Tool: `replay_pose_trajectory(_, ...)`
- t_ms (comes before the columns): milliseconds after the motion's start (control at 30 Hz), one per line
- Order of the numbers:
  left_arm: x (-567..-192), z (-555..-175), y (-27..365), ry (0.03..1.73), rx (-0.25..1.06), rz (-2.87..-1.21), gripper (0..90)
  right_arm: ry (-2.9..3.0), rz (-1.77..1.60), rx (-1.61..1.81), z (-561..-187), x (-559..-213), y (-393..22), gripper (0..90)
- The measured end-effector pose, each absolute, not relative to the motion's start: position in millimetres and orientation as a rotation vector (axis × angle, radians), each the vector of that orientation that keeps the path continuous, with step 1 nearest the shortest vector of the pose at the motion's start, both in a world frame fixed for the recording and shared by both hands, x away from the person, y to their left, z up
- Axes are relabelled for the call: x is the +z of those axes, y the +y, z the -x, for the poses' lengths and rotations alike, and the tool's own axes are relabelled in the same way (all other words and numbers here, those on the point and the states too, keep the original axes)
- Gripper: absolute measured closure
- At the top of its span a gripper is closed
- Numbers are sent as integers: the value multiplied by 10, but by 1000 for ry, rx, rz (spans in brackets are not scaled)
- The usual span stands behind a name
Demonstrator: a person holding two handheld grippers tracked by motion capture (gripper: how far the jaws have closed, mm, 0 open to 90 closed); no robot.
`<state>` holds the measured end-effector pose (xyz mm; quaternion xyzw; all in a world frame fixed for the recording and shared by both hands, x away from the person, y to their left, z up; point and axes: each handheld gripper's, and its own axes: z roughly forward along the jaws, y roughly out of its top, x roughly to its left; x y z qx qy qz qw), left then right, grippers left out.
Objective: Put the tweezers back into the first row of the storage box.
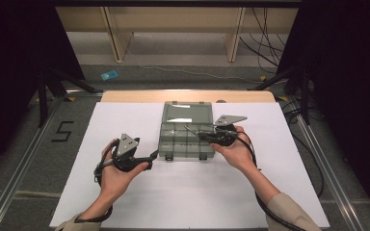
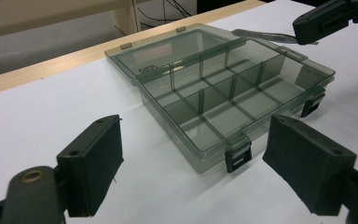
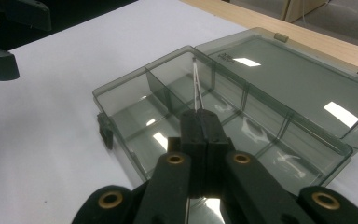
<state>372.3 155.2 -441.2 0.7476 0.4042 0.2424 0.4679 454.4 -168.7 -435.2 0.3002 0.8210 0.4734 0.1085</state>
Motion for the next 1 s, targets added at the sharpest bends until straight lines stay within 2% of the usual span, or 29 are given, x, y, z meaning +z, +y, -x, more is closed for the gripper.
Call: replay_pose_trajectory(1000,-4416,-3723,1547,997,585,-1829,180,2390,-930,1369,-4659,-4386,-1733,900)
